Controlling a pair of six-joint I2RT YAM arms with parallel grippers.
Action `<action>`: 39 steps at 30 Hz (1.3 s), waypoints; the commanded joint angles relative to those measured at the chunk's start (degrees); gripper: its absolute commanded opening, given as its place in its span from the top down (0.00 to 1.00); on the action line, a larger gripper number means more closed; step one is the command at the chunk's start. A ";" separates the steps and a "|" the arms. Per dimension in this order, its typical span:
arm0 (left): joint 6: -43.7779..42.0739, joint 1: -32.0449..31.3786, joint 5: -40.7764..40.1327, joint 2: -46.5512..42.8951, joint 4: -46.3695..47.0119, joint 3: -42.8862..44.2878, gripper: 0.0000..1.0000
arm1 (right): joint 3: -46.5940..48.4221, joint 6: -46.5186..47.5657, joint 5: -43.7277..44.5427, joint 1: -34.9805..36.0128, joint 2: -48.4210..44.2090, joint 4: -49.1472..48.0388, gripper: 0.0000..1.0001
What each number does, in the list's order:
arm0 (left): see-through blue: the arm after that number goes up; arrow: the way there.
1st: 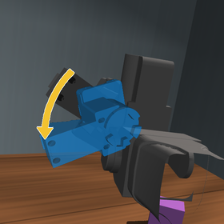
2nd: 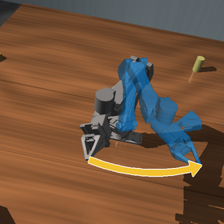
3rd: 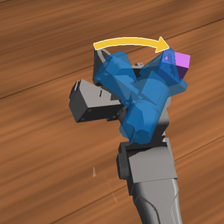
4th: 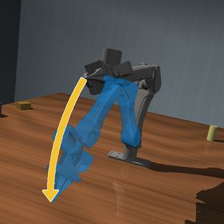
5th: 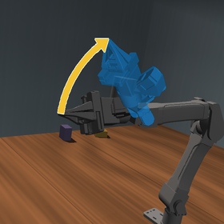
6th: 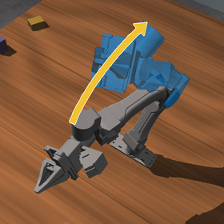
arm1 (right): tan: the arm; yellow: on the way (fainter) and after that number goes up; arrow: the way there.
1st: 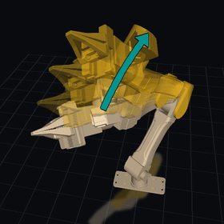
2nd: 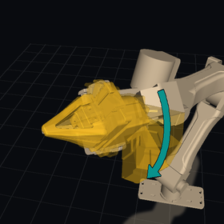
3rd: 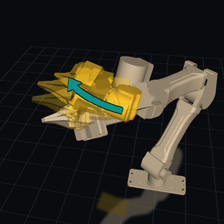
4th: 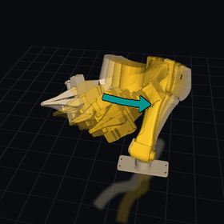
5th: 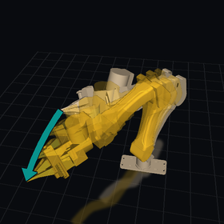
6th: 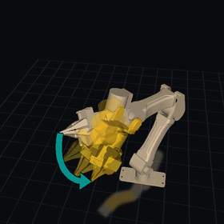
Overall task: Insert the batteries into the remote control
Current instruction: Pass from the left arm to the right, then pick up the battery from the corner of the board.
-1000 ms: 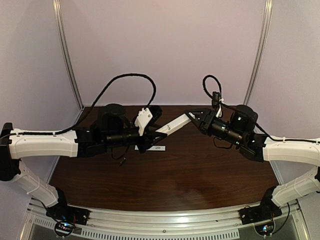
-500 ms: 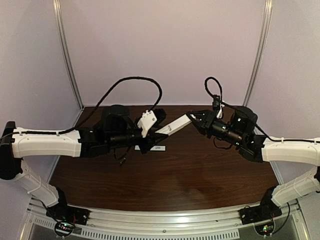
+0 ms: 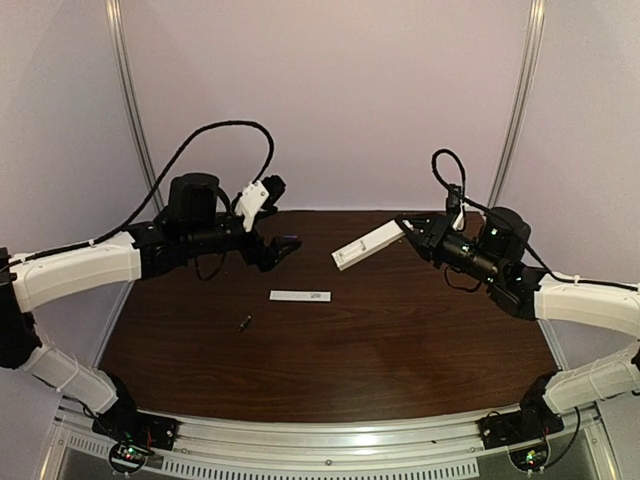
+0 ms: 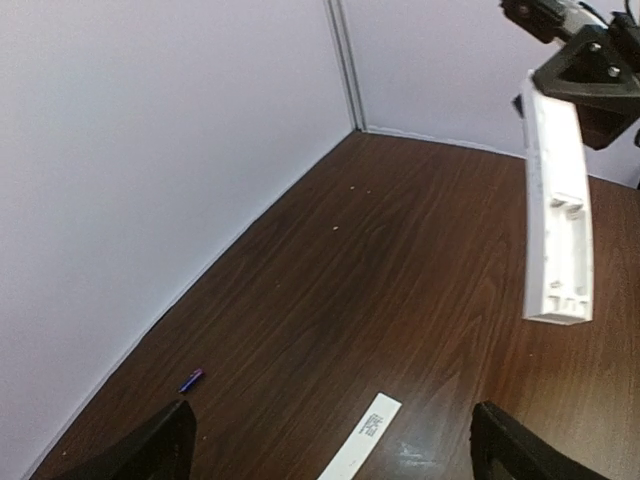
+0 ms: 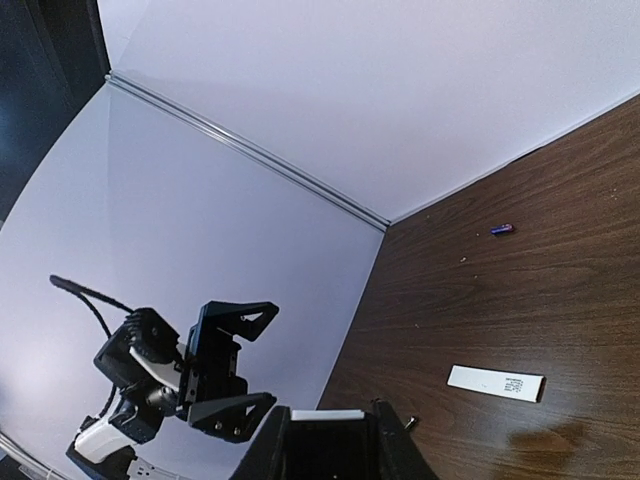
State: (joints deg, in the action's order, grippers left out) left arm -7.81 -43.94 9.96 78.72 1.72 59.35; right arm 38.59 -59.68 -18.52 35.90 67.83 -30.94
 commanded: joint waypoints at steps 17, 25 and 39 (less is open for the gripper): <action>-6.66 19.13 9.07 45.26 -32.25 50.33 0.06 | -3.32 4.40 -6.41 -5.99 -3.76 2.88 1.00; 1.68 21.55 12.09 57.53 -27.71 58.09 0.07 | -4.21 4.95 -6.88 -6.72 -3.50 2.68 1.00; 10.51 22.76 17.22 68.29 -23.43 68.44 0.10 | -3.83 4.91 -8.16 -6.90 -1.09 0.87 1.00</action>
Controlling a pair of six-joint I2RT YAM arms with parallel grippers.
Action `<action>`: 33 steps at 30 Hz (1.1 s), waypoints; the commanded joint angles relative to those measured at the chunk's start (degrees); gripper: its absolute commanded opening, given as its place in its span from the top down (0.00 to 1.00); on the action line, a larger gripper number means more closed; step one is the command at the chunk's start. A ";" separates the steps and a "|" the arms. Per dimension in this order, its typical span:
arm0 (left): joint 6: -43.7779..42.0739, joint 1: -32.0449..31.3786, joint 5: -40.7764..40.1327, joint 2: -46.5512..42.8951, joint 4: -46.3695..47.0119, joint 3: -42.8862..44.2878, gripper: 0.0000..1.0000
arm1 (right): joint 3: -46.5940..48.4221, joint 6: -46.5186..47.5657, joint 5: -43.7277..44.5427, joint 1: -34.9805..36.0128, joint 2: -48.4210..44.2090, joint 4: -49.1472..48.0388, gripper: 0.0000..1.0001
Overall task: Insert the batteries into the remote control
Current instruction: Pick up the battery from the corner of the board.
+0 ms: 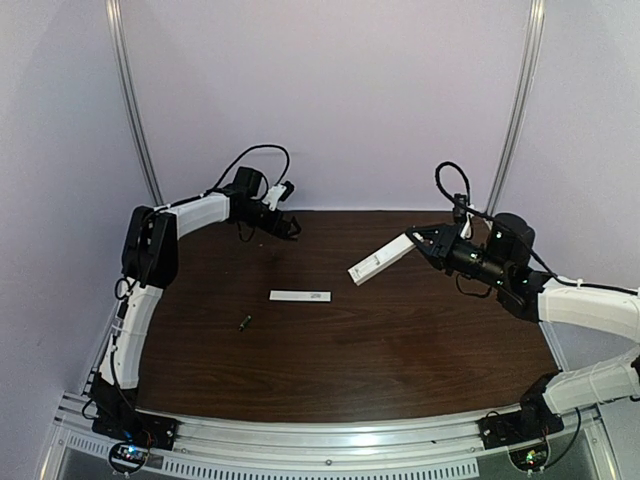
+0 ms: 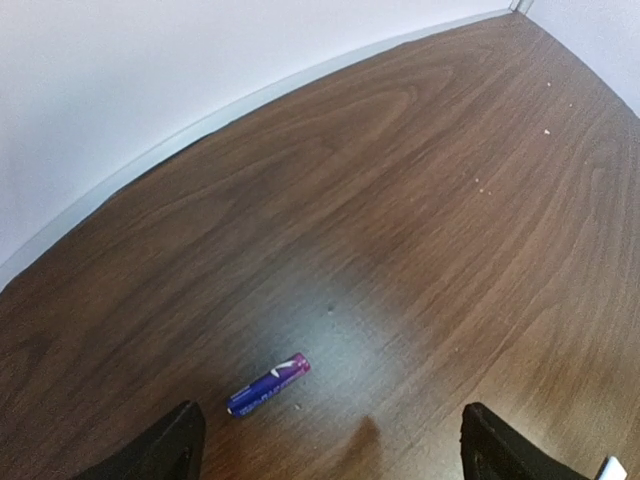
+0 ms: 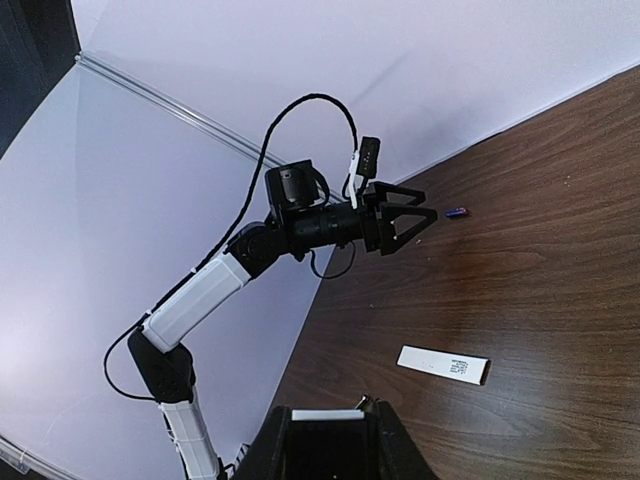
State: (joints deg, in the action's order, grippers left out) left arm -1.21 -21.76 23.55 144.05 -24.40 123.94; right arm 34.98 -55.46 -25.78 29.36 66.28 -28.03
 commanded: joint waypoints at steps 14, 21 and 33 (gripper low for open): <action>5.78 0.58 4.90 9.34 1.16 11.59 0.16 | -0.50 0.44 -1.31 -0.36 1.31 -3.25 1.00; 6.48 0.66 4.45 10.75 0.72 12.18 0.18 | -0.55 0.57 -1.01 -0.35 0.91 -2.83 1.00; 4.08 0.66 2.53 11.91 -5.77 13.57 0.36 | 0.04 0.89 -1.46 -0.34 1.09 -2.52 1.00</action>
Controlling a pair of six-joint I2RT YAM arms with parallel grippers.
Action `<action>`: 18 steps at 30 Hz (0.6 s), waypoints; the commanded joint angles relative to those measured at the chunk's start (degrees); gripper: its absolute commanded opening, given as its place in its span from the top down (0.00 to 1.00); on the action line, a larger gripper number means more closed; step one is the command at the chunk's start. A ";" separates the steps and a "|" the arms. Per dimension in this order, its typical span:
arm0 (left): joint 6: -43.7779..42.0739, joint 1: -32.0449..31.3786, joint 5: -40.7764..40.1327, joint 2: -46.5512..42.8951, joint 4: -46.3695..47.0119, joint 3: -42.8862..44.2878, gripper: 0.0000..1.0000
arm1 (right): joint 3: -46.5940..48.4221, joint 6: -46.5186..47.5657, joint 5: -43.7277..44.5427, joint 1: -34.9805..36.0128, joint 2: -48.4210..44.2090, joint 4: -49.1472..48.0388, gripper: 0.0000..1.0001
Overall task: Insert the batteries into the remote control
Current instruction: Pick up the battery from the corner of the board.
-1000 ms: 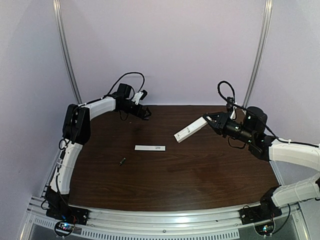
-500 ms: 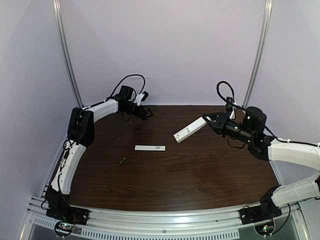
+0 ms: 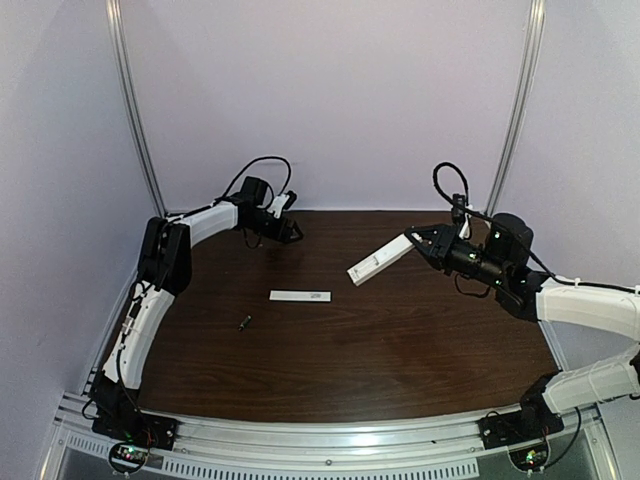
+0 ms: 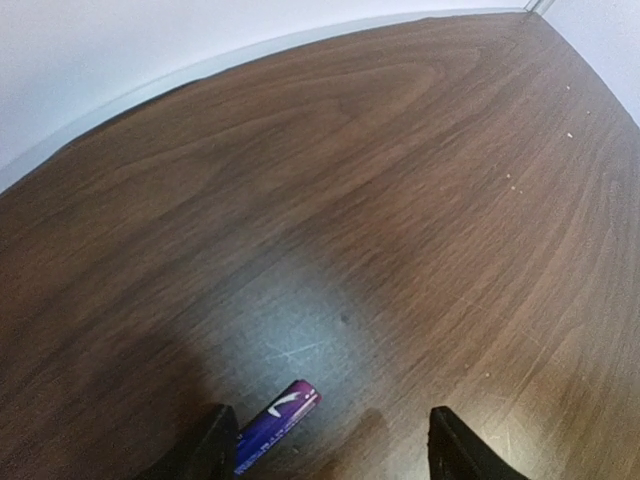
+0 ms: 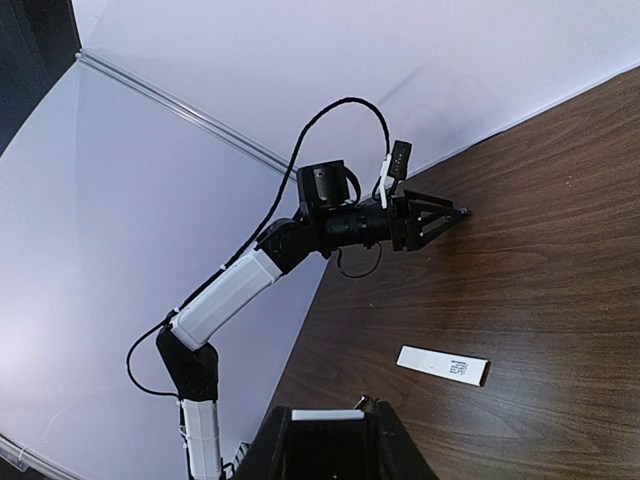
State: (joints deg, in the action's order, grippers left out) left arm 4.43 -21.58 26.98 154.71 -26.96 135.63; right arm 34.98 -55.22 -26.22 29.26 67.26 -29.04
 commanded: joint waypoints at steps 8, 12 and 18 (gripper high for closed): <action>-5.59 0.49 -1.64 0.14 -7.31 0.22 0.48 | 0.00 0.90 -1.36 -0.25 -0.64 -0.85 1.00; -6.91 -0.13 -3.64 -0.40 -7.32 -0.34 0.57 | -0.06 0.90 -1.38 -0.24 -0.73 -0.85 1.00; -10.25 -2.37 -11.65 -0.47 -9.30 -0.72 0.70 | -0.11 1.03 -1.33 -0.25 -0.88 -0.80 1.00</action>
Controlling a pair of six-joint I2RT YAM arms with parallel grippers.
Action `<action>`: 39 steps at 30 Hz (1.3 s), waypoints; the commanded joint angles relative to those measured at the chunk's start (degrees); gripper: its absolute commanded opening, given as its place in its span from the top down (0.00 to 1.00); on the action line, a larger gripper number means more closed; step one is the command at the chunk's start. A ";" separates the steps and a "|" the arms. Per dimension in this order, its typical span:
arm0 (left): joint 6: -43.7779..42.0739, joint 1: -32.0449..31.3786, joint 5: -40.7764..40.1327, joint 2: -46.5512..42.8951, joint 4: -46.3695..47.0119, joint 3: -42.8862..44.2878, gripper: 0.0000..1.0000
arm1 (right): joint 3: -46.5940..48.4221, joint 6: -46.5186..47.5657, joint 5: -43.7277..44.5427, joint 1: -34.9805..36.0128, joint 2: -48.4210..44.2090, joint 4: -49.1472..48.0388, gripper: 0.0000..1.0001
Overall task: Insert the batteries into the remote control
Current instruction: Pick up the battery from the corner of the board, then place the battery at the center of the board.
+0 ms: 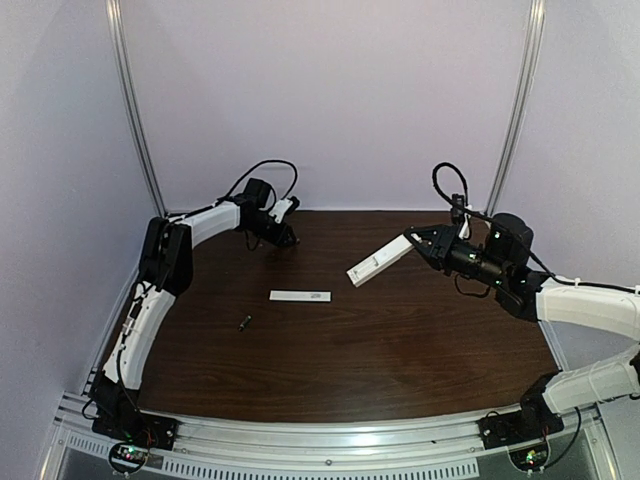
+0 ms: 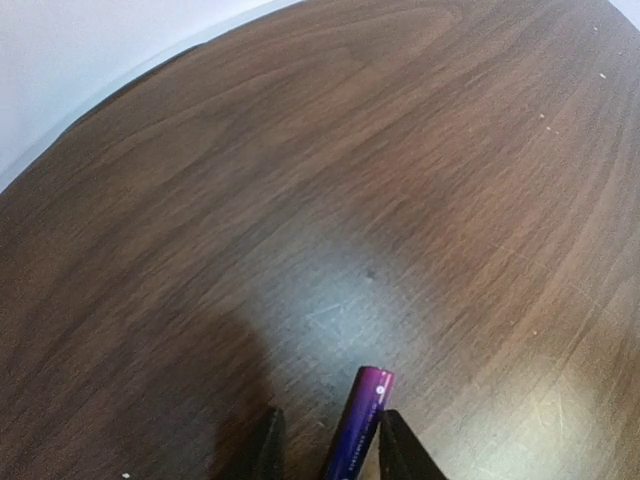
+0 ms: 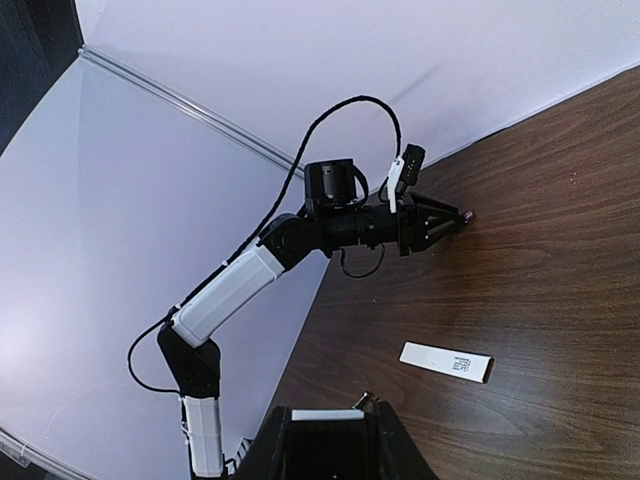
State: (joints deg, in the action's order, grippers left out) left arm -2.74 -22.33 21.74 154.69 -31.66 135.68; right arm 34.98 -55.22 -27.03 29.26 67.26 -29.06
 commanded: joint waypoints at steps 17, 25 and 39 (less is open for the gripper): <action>-0.03 -2.95 -5.94 -18.70 -1.17 -25.08 1.00 | -2.22 4.90 -2.79 -0.25 -5.07 2.78 1.00; 0.95 -6.59 -6.65 -28.69 -0.42 -34.18 1.00 | -3.50 6.07 -2.18 -0.59 -7.26 4.84 1.00; 11.06 -20.08 -5.61 -50.63 3.36 -64.73 1.00 | -7.83 7.76 -1.21 -2.18 -10.24 8.14 1.00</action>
State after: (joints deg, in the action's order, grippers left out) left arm 2.96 -39.42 16.51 106.96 -31.14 75.72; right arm 28.82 -48.36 -28.56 27.53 57.69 -21.12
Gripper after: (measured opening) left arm 0.068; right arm 0.246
